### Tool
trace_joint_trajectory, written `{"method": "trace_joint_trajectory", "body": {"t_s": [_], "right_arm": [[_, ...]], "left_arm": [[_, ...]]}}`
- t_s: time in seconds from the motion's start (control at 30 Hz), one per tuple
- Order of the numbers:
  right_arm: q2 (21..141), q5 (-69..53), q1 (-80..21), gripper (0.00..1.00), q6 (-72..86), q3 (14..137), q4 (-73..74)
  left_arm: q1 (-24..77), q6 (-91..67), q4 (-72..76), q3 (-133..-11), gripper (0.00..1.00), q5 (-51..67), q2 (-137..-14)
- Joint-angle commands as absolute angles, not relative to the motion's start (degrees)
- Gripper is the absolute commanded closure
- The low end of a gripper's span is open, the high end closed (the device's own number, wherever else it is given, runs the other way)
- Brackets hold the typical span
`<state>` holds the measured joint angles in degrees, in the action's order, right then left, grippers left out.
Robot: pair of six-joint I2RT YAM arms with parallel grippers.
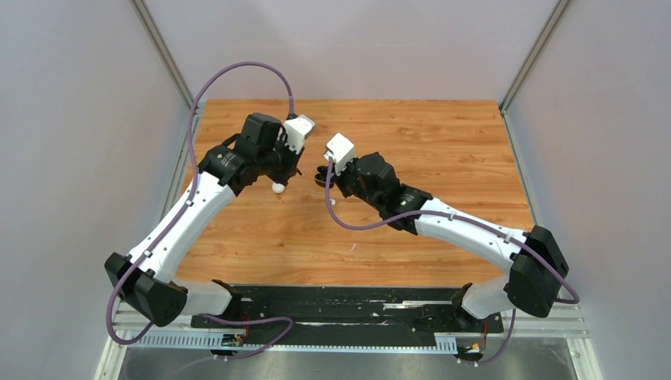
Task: Insert the wireless bluetooth earbuds into the charging case
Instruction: Place the earbud in the charging case.
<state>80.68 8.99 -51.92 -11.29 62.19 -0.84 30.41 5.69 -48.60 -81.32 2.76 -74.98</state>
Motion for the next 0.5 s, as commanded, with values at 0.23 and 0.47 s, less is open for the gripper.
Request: {"method": "trace_joint_trajectory", "body": {"t_s": [0.23,0.47], "right_arm": [[82.60,6.36,-53.47,1.00,-8.68,66.54,-5.58],[81.87,3.93,-53.91,1.00,-6.88,65.71,-8.27]], "left_arm": [[30.67,18.32,-39.00,-74.37,1.00,6.29,-66.76],[31.21,27.93,-31.53,-67.20,1.00,11.74,-60.44]]}}
